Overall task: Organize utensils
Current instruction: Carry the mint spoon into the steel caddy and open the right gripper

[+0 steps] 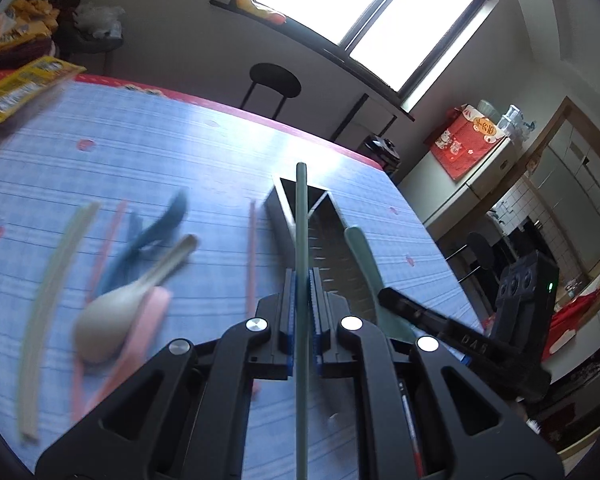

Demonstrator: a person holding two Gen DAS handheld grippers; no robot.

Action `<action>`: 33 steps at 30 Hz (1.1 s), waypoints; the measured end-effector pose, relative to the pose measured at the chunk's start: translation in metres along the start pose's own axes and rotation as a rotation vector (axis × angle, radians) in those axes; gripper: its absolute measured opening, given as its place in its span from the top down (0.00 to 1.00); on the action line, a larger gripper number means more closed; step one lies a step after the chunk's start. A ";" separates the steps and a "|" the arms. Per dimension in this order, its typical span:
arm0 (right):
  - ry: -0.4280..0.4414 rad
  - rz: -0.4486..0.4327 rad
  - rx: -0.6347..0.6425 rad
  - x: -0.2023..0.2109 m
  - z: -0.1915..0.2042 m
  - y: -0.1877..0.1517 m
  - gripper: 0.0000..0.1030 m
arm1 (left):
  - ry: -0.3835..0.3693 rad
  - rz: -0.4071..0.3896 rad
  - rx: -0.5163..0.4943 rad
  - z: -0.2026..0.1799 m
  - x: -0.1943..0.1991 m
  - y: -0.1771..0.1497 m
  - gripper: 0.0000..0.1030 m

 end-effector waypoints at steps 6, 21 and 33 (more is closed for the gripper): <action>-0.010 0.001 -0.051 -0.005 -0.021 0.001 0.94 | -0.027 0.017 0.081 -0.022 -0.056 0.013 0.90; -0.020 -0.014 -0.082 -0.009 -0.028 0.003 0.94 | 0.032 0.040 0.234 -0.005 -0.114 0.021 0.90; -0.043 -0.002 -0.096 -0.011 -0.026 0.006 0.90 | 0.019 0.049 0.194 -0.011 -0.107 0.027 0.70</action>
Point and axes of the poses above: each gripper's, at about its wrist camera, not at the fingertips, and x roughly against the way its jaws point, z to its left, y to its top, the point moved 2 cm from there along -x, roughly the way its jaws point, and after that the axes turned 6 degrees about z, right-handed, at the moved point
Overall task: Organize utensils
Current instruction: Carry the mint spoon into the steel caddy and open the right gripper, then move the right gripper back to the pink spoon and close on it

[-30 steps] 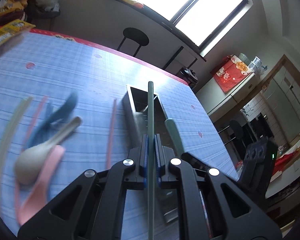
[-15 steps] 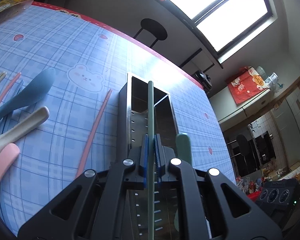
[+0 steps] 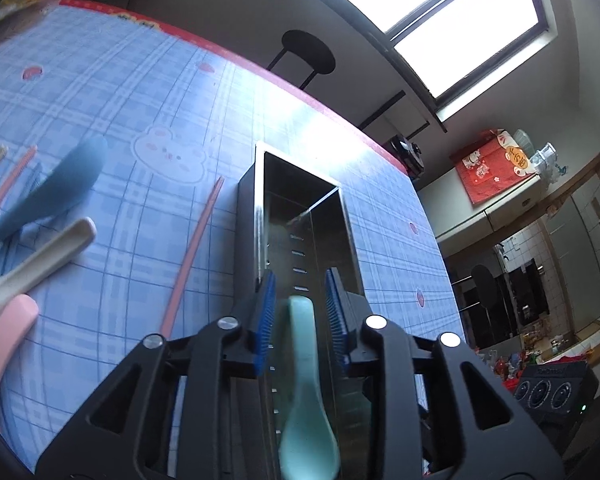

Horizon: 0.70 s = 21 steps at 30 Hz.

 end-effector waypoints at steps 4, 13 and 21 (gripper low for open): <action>-0.037 -0.043 0.053 0.016 0.009 0.001 0.64 | 0.001 -0.034 -0.044 -0.007 0.026 0.003 0.57; -0.113 -0.097 0.187 0.036 0.035 -0.010 0.29 | 0.071 -0.133 -0.155 0.001 0.100 0.004 0.12; -0.110 -0.071 0.292 0.028 0.066 -0.028 0.27 | 0.240 -0.238 -0.314 0.033 0.168 -0.017 0.08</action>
Point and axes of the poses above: each gripper's, at about its wrist camera, not at the fingertips, and x roughly against the way its jaws point, z to its left, y to its top, the point moved 2 cm from there along -x, roughly the way its jaws point, and after that the axes turned 6 degrees about z, right-handed, at the moved point
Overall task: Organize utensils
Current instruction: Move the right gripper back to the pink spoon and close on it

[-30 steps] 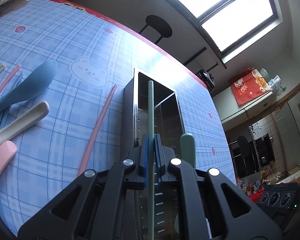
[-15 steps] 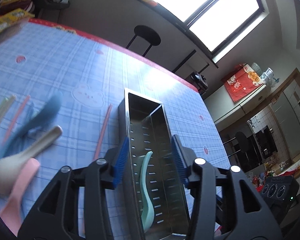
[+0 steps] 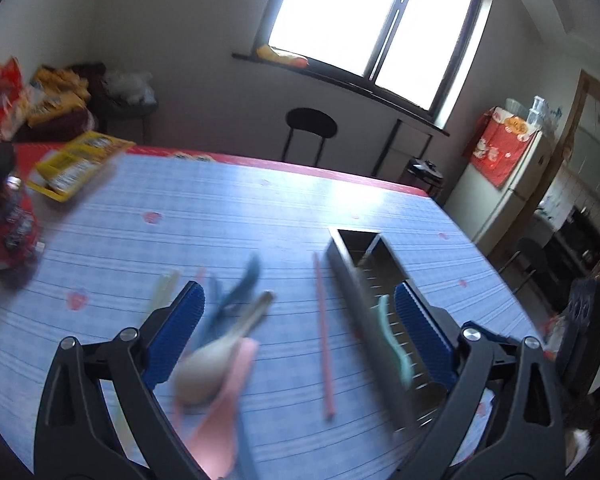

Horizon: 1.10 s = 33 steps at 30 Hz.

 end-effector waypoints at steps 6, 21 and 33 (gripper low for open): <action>0.040 0.037 0.062 -0.016 0.031 -0.009 0.27 | 0.093 -0.025 -0.055 0.038 0.028 -0.026 0.08; 0.173 0.223 0.142 -0.079 0.121 -0.036 0.50 | 0.180 -0.011 -0.043 0.114 0.029 -0.066 0.10; 0.182 0.300 0.078 -0.126 0.144 -0.035 0.70 | 0.134 0.072 -0.078 0.129 0.008 -0.062 0.57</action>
Point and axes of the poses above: each gripper's, at about its wrist camera, not at the fingertips, and x roughly against the way its jaws point, z to its left, y to its top, the point moved 2 cm from there along -x, roughly the way its jaws point, and after that the axes turned 6 degrees about z, right-handed, at the moved point
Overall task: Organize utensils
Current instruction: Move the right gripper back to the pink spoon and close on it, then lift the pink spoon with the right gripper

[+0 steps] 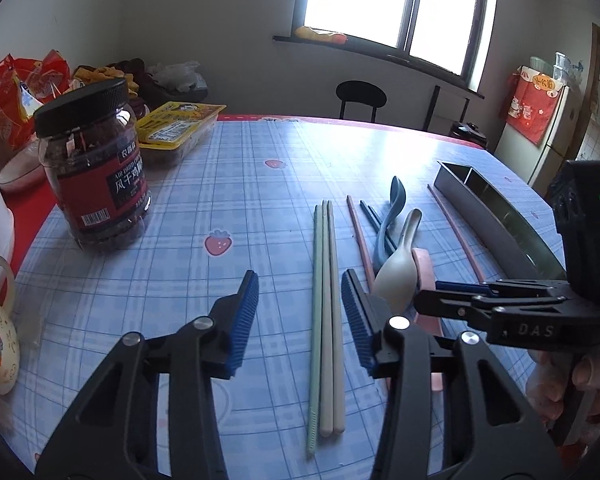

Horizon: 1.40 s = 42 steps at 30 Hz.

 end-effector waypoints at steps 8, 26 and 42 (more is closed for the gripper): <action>-0.017 -0.023 0.000 -0.002 -0.006 0.000 0.85 | -0.021 0.027 0.009 0.002 -0.012 -0.004 0.57; 0.039 -0.055 -0.002 0.009 -0.015 -0.012 0.90 | 0.000 0.144 -0.042 -0.006 -0.039 -0.005 0.75; 0.071 -0.050 -0.016 0.008 -0.021 -0.013 0.90 | 0.070 0.197 -0.146 -0.022 -0.064 0.012 0.85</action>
Point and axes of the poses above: each gripper's, at about its wrist camera, not at the fingertips, and x roughly against the way its jaws point, z to its left, y to its top, the point moved 2 cm from there along -x, roughly the way its jaws point, and after that the axes turned 6 degrees about z, right-handed, at the moved point
